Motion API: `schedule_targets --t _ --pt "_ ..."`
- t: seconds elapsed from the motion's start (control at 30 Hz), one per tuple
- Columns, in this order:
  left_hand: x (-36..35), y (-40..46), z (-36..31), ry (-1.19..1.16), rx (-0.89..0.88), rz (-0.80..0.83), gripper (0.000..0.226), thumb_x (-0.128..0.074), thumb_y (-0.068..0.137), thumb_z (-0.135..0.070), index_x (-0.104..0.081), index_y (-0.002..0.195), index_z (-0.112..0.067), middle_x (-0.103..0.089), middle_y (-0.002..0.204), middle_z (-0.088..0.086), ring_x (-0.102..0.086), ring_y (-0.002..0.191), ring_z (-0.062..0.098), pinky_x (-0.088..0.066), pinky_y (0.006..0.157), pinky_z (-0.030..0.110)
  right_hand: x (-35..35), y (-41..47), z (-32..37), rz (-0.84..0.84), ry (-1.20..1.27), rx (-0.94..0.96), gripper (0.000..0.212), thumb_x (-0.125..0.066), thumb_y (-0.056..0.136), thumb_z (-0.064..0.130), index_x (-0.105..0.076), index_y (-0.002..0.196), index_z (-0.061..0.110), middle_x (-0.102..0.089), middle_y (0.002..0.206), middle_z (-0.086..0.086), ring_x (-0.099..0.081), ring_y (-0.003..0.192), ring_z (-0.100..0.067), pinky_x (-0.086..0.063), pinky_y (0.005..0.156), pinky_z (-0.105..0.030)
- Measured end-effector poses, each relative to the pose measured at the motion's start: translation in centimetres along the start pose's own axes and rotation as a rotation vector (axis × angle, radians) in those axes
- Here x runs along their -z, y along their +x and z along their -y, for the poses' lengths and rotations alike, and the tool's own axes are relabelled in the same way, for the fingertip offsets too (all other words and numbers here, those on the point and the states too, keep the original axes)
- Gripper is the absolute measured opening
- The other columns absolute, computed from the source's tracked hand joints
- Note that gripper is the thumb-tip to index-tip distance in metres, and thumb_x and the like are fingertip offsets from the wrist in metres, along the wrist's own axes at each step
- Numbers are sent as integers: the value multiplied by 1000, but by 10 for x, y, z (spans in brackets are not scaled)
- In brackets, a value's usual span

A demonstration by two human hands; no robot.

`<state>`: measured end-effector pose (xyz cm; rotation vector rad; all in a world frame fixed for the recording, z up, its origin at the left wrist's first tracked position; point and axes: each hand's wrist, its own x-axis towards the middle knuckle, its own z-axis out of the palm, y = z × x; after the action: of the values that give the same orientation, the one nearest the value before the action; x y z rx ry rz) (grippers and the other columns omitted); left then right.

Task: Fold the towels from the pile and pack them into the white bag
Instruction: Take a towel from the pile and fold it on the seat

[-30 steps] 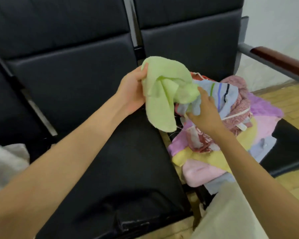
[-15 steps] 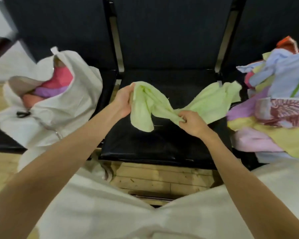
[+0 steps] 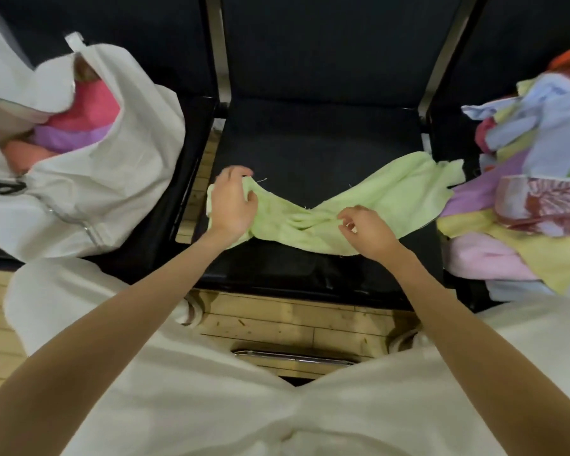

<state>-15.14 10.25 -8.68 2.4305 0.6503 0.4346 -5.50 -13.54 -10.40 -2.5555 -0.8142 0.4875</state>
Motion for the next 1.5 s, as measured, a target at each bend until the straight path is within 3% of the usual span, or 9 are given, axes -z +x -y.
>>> schedule_targets --t 0.17,0.3,0.43,0.6,0.77,0.9,1.13,1.23,1.5 --pt "-55 3 -26 96 -462 408 38 -61 87 -3 -59 124 -11 -52 135 7 -44 129 23 -32 109 32 21 15 -30 12 -142 -49 55 -47 94 5 -34 146 15 -25 155 -5 -22 143 -19 -29 112 -32" --pt "-83 19 -41 226 -485 574 32 -60 91 -14 -60 123 -17 -61 125 0 -53 119 20 -38 102 38 25 28 -38 96 -279 27 59 -46 95 4 -27 149 16 -17 158 -4 -12 147 -19 -21 116 -32" --pt "-92 31 -49 327 -546 626 25 -60 90 -19 -63 115 -17 -66 111 -2 -60 104 19 -37 98 33 23 38 -46 112 -389 50 57 -45 94 6 -27 148 15 -20 157 -6 -13 146 -22 -19 117 -34" --pt "-101 31 -55 356 -549 661 12 -48 93 -20 -57 94 -12 -63 96 5 -61 88 29 -48 75 41 23 46 -52 96 -398 46 44 -45 89 2 -50 132 12 -54 132 -10 -43 127 -26 -29 109 -36" --pt "-72 39 -69 211 -586 382 23 -40 100 -26 -52 106 -8 -53 67 0 -55 59 25 -47 57 41 36 54 -52 18 -380 93 35 -46 94 13 -52 129 11 -57 124 -10 -48 119 -29 -29 105 -37" --pt "-32 47 -72 186 -659 66 40 -35 97 -40 -59 96 -7 -45 48 -1 -39 39 18 -34 40 28 53 58 -44 -274 -354 180 19 -47 96 17 -60 99 3 -64 87 -14 -58 85 -32 -39 86 -39" --pt "28 70 -56 303 -454 -120 37 -38 101 -35 -58 99 -4 -51 53 10 -52 47 33 -33 47 33 72 45 -29 -442 -184 171 14 -52 90 10 -62 96 3 -64 81 -11 -60 76 -29 -43 69 -35" --pt "43 68 -62 123 -309 -191 27 -38 103 -27 -49 93 -4 -51 59 8 -48 49 25 -33 50 34 70 36 -27 -447 -184 114 15 -50 90 10 -60 98 2 -57 75 -9 -56 70 -29 -33 61 -30" --pt "82 70 -93 -492 80 -365 27 -39 101 -21 -47 76 -17 -46 74 -10 -45 67 1 -40 67 21 56 23 -16 -389 24 30 17 -49 96 15 -62 97 5 -65 86 -11 -61 79 -26 -41 63 -30"
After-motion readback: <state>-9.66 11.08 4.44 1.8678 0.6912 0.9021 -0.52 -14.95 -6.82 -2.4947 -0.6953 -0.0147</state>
